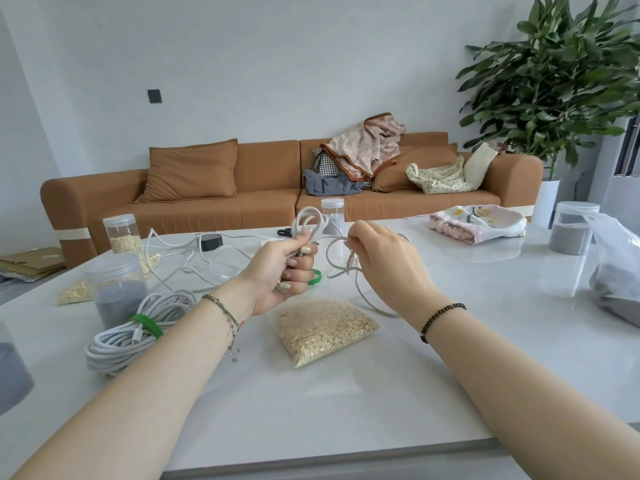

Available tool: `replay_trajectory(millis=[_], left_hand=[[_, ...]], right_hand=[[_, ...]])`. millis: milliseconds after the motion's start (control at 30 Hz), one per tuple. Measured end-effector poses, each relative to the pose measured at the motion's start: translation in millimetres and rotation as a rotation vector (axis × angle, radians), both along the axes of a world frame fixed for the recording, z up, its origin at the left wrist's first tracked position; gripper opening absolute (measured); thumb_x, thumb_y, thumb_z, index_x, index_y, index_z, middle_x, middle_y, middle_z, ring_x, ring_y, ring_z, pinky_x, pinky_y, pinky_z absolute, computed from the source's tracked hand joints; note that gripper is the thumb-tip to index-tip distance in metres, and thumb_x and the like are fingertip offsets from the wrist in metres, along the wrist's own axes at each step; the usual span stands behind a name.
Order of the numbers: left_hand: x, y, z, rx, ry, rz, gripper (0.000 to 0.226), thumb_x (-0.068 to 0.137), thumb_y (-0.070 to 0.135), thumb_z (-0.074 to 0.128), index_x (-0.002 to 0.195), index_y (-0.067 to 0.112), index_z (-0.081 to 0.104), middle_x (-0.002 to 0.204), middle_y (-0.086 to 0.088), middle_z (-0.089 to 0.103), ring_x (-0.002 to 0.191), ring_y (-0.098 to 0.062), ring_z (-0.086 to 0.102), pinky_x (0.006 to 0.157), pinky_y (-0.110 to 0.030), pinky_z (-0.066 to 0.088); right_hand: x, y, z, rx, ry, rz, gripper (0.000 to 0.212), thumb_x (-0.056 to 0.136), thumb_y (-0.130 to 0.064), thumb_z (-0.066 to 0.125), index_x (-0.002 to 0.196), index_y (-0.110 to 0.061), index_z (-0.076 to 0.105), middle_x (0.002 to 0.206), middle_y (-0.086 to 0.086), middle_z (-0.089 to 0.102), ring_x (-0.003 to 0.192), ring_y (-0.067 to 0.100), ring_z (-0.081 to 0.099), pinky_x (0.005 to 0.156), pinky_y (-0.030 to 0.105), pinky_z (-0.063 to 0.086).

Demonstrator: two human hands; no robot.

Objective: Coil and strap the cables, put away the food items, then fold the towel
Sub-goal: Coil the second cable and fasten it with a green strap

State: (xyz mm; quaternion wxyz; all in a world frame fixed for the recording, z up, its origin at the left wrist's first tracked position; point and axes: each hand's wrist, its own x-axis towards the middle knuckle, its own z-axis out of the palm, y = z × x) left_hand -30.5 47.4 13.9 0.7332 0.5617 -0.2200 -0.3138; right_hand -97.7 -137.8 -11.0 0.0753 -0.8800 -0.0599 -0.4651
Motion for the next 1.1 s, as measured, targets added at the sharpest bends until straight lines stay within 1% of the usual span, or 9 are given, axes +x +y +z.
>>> replay_trajectory(millis=[67, 200, 300, 533, 667, 800, 900, 1000, 1100], left_hand=[[1.1, 1.0, 1.9, -0.091, -0.008, 0.039, 0.041, 0.103, 0.038, 0.046, 0.068, 0.018, 0.040, 0.056, 0.008, 0.021, 0.040, -0.004, 0.018, 0.034, -0.016, 0.012], [1.2, 2.4, 4.2, -0.232, -0.033, 0.096, 0.043, 0.104, 0.039, 0.046, 0.066, 0.019, 0.041, 0.055, 0.008, 0.020, 0.041, -0.005, 0.017, 0.036, -0.018, 0.011], [0.6, 2.6, 5.8, -0.305, -0.061, 0.127, 0.044, 0.103, 0.039, 0.046, 0.065, 0.019, 0.042, 0.056, 0.007, 0.019, 0.041, -0.005, 0.017, 0.038, -0.019, 0.010], [-5.5, 3.4, 8.0, -0.289, -0.130, 0.112, 0.043, 0.103, 0.040, 0.046, 0.065, 0.020, 0.041, 0.056, 0.008, 0.019, 0.043, -0.005, 0.015, 0.042, -0.021, 0.007], [-9.8, -1.5, 2.7, -0.250, -0.155, 0.095, 0.043, 0.105, 0.039, 0.044, 0.067, 0.019, 0.040, 0.057, 0.007, 0.019, 0.044, -0.006, 0.015, 0.039, -0.019, 0.010], [-1.6, -1.6, -0.8, -0.163, -0.194, 0.130, 0.041, 0.106, 0.040, 0.042, 0.072, 0.019, 0.039, 0.058, 0.007, 0.020, 0.045, -0.006, 0.016, 0.037, -0.018, 0.012], [4.8, -2.3, -8.5, -0.052, -0.236, 0.163, 0.039, 0.107, 0.040, 0.042, 0.074, 0.018, 0.039, 0.057, 0.008, 0.023, 0.045, -0.005, 0.018, 0.035, -0.015, 0.016], [2.8, -3.1, -10.3, -0.032, -0.240, 0.127, 0.038, 0.107, 0.039, 0.042, 0.074, 0.018, 0.039, 0.058, 0.008, 0.023, 0.044, -0.004, 0.019, 0.036, -0.016, 0.015], [-3.5, -4.3, -7.3, -0.030, -0.255, 0.064, 0.038, 0.106, 0.038, 0.043, 0.074, 0.018, 0.040, 0.059, 0.006, 0.020, 0.044, -0.005, 0.019, 0.041, -0.019, 0.009]], right_hand=[[0.5, -2.0, -0.1, 0.065, 0.043, -0.022, 0.013, 0.103, -0.019, 0.050, 0.095, -0.011, 0.054, 0.089, 0.003, 0.060, 0.072, 0.026, 0.052, 0.059, 0.035, 0.035], [-0.5, -7.3, 0.5, 0.186, 0.069, -0.029, 0.012, 0.101, -0.020, 0.055, 0.095, -0.010, 0.059, 0.091, 0.002, 0.064, 0.076, 0.027, 0.057, 0.060, 0.036, 0.044], [0.8, -11.9, -1.3, 0.178, 0.084, -0.108, 0.012, 0.098, -0.021, 0.056, 0.093, -0.013, 0.063, 0.089, 0.000, 0.067, 0.082, 0.026, 0.058, 0.063, 0.032, 0.035], [7.4, -33.9, -9.4, 0.145, 0.275, -0.369, 0.026, 0.101, -0.025, 0.048, 0.099, -0.024, 0.074, 0.102, -0.002, 0.068, 0.104, 0.026, 0.054, 0.087, 0.036, 0.034], [4.8, -39.4, -9.9, 0.093, 0.367, -0.515, 0.028, 0.104, -0.025, 0.044, 0.100, -0.032, 0.071, 0.109, -0.005, 0.068, 0.116, 0.023, 0.050, 0.113, 0.045, 0.026], [4.3, -35.5, -5.0, 0.100, 0.279, -0.225, 0.041, 0.108, -0.041, 0.033, 0.124, -0.026, 0.068, 0.130, -0.004, 0.066, 0.141, 0.026, 0.039, 0.121, 0.044, 0.014], [3.0, -20.7, -1.0, 0.118, 0.124, 0.057, 0.041, 0.107, -0.035, 0.038, 0.138, -0.018, 0.059, 0.133, 0.003, 0.065, 0.140, 0.027, 0.043, 0.124, 0.040, 0.017], [0.0, -4.8, -1.6, 0.253, 0.180, 0.223, 0.044, 0.105, -0.035, 0.046, 0.147, -0.020, 0.049, 0.136, 0.004, 0.062, 0.129, 0.018, 0.053, 0.110, 0.031, 0.038], [4.1, 1.1, -8.2, 0.320, 0.278, 0.236, 0.048, 0.103, -0.035, 0.051, 0.149, -0.021, 0.044, 0.136, 0.001, 0.062, 0.126, 0.015, 0.054, 0.095, 0.022, 0.039]])
